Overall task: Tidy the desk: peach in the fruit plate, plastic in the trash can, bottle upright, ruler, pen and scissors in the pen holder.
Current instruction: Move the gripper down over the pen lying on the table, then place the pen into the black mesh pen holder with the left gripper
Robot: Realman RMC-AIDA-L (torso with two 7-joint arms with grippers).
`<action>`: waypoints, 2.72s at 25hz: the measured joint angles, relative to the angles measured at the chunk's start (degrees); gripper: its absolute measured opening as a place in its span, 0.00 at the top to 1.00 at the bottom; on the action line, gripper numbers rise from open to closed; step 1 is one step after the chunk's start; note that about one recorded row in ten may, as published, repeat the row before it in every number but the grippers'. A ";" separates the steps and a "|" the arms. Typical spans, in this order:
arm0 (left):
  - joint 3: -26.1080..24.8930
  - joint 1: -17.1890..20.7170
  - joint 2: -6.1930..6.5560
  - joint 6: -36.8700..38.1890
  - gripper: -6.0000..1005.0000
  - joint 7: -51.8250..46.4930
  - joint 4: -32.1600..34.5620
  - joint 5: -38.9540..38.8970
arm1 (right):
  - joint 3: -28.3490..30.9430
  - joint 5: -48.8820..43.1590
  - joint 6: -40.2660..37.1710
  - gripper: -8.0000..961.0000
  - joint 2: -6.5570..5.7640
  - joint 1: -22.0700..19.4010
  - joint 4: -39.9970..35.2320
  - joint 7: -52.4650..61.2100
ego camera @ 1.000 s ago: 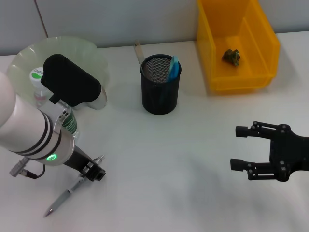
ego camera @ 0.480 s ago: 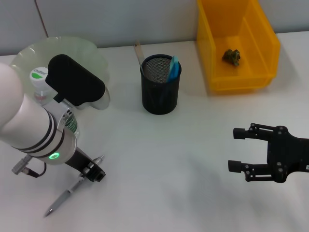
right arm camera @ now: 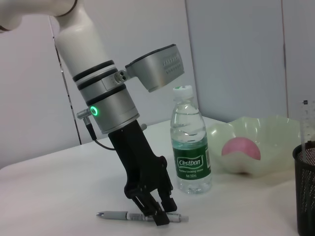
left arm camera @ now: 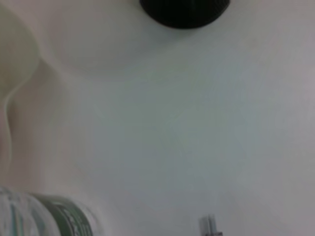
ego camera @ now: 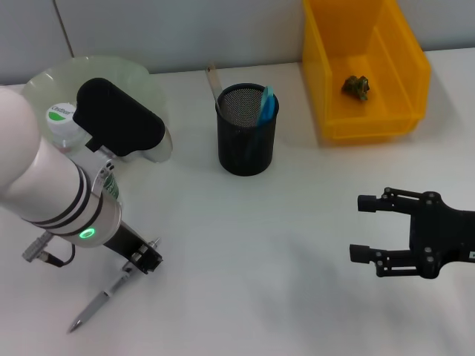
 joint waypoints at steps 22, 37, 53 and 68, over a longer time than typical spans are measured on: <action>-0.60 -0.51 0.14 3.06 0.85 1.97 10.44 -5.81 | 0.18 -0.16 0.61 0.13 -0.11 0.09 0.17 1.31; -3.64 2.10 0.26 -24.70 0.81 17.75 20.05 -18.96 | 0.28 -0.13 0.45 0.13 -0.17 0.17 -0.60 2.50; 9.50 3.07 -0.03 -66.28 0.78 54.97 -1.99 -52.41 | 0.28 -0.05 0.52 0.13 0.07 0.41 -0.88 2.91; 17.66 0.51 -0.10 -80.82 0.75 56.09 -6.31 -54.40 | 0.28 -0.11 0.62 0.13 0.09 0.80 -0.80 2.99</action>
